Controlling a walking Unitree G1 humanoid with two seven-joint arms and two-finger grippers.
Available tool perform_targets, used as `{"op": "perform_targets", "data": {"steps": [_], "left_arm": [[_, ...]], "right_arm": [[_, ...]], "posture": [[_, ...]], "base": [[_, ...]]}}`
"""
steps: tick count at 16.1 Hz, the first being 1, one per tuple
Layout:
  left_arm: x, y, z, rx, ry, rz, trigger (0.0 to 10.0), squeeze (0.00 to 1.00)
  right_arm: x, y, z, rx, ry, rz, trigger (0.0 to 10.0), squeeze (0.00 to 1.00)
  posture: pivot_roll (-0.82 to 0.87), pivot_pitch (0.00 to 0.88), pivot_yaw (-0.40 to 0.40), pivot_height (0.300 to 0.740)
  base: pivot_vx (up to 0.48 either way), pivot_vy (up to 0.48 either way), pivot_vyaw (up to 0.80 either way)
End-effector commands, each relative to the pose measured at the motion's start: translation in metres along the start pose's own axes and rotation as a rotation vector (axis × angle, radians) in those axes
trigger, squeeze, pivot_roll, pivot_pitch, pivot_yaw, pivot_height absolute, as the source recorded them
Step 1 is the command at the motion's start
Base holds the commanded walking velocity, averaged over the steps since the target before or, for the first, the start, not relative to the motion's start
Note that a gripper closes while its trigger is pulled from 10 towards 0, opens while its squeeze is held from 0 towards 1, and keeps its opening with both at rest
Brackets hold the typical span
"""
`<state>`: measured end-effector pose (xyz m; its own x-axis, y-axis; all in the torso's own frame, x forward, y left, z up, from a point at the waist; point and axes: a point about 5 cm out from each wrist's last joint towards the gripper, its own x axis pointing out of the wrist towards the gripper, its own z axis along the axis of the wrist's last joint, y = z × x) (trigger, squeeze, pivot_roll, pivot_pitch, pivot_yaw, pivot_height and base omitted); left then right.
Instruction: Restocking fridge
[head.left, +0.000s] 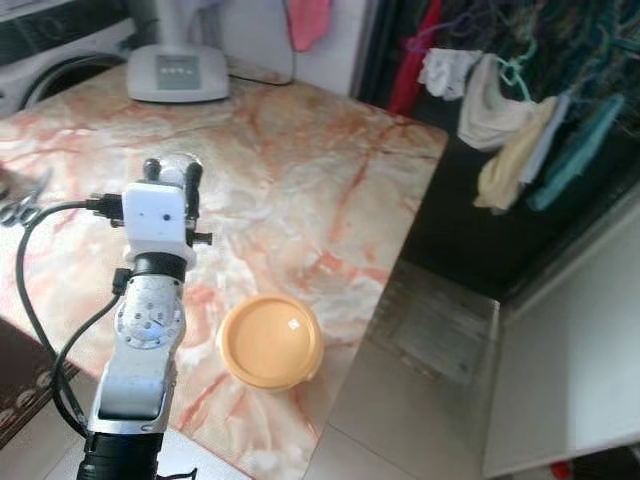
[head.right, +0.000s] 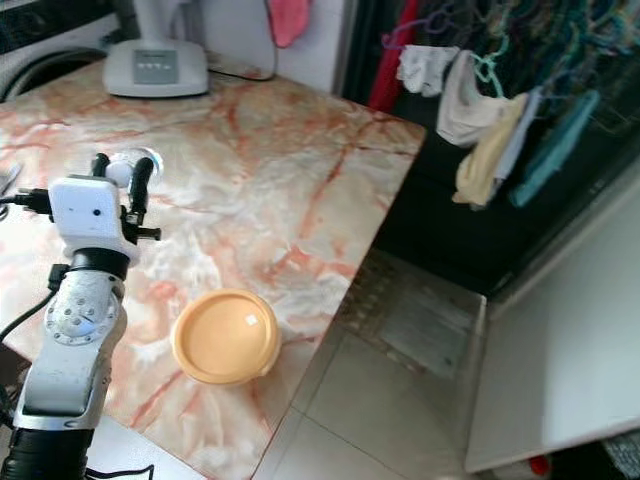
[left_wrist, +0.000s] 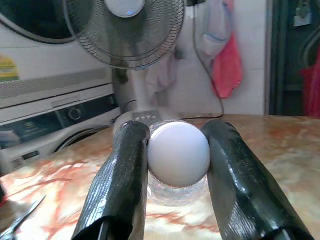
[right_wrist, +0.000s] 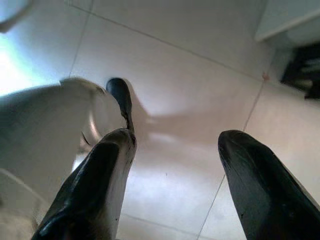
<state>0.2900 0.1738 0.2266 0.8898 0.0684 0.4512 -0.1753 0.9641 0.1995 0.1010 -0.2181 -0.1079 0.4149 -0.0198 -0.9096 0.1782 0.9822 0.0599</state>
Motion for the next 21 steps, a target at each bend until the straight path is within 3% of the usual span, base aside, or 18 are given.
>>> {"op": "perform_targets", "data": {"steps": [1, 5, 18, 21], "left_arm": [[0.0016, -0.002, 0.0062, 0.012, -0.037, -0.011, 10.0, 0.0], [0.0008, -0.0029, 0.0052, -0.008, -0.025, -0.003, 10.0, 0.0], [0.0002, -0.0017, 0.0036, -0.022, -0.009, 0.007, 10.0, 0.0], [0.0003, -0.0027, 0.0043, -0.028, -0.014, -0.002, 10.0, 0.0]], "right_arm": [[-0.0021, -0.005, -0.0066, 0.011, 0.016, -0.015, 10.0, 0.0], [-0.0022, -0.0051, -0.0068, 0.014, 0.013, -0.015, 10.0, 0.0], [-0.0024, -0.0058, -0.0078, 0.021, 0.014, -0.022, 10.0, 0.0], [-0.0023, -0.0058, -0.0077, 0.014, 0.017, -0.025, 10.0, 0.0]], "posture": [[0.09, 0.073, -0.104, 0.74], [0.09, 0.075, -0.104, 0.74], [0.08, 0.083, -0.103, 0.74], [0.08, 0.083, -0.102, 0.74]], "base": [[0.0, 0.0, 0.0], [0.0, 0.0, 0.0], [0.0, 0.314, 0.0], [0.0, 0.0, -0.74]]}}
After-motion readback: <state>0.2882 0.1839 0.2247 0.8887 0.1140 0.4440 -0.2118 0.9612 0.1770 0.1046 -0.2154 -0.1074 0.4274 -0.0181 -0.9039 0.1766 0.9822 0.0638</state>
